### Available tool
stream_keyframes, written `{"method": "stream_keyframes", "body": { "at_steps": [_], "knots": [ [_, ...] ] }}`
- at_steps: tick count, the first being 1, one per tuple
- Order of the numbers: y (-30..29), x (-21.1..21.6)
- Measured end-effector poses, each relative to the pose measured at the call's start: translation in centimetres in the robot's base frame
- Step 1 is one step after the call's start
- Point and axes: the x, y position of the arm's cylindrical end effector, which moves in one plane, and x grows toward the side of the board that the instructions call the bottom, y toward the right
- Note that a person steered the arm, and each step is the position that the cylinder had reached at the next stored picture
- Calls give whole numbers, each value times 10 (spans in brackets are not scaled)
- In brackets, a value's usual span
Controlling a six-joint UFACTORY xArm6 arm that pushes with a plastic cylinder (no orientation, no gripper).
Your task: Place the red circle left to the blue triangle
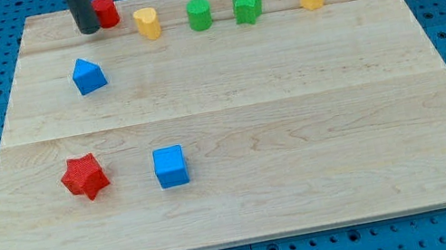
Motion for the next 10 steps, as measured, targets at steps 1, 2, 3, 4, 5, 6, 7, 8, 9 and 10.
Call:
{"method": "stream_keyframes", "body": {
  "at_steps": [1, 2, 3, 4, 5, 6, 7, 8, 9, 10],
  "knots": [
    [25, 0],
    [43, -9],
    [59, -29],
    [53, -49],
    [31, -49],
    [1, -49],
    [0, -49],
    [6, -50],
    [-2, -49],
    [-8, -49]
  ]
}}
